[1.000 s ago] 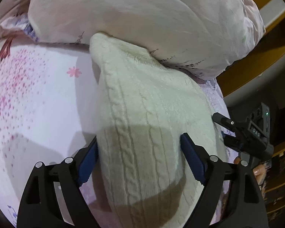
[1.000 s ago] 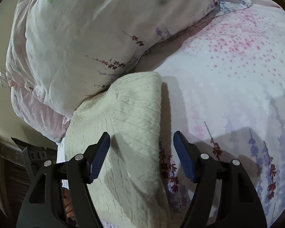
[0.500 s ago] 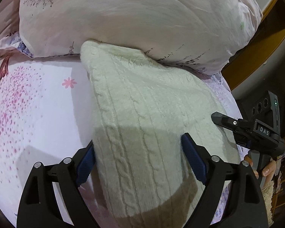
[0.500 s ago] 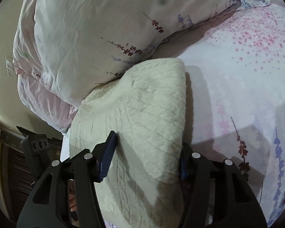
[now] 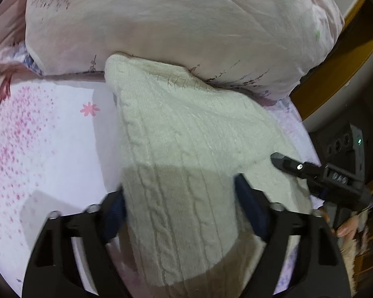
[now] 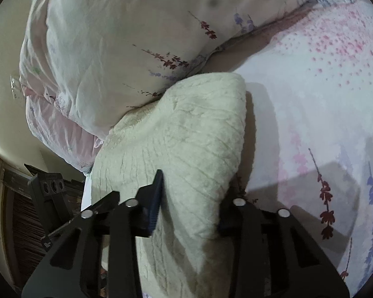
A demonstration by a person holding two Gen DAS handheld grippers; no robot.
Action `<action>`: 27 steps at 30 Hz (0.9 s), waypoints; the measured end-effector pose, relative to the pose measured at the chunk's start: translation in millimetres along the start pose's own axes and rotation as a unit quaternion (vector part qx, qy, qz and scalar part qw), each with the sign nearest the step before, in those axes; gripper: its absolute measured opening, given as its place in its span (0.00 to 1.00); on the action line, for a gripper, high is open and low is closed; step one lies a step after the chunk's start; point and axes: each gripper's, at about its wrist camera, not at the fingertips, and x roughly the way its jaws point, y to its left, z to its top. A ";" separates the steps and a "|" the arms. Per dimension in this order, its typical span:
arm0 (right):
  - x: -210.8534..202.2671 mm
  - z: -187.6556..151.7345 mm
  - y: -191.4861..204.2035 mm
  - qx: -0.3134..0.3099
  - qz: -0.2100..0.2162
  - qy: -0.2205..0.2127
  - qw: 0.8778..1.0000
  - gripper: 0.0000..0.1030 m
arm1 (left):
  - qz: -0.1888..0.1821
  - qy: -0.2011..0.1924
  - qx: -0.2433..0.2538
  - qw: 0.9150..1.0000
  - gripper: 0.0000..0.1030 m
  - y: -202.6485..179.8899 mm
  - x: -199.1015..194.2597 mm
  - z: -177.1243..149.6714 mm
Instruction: Fold small clothes
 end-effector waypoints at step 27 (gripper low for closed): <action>92.8 -57.9 164.6 -0.173 -0.034 0.022 0.984 0.31 | 0.012 -0.026 -0.083 0.996 0.54 152.5 -119.2 -17.2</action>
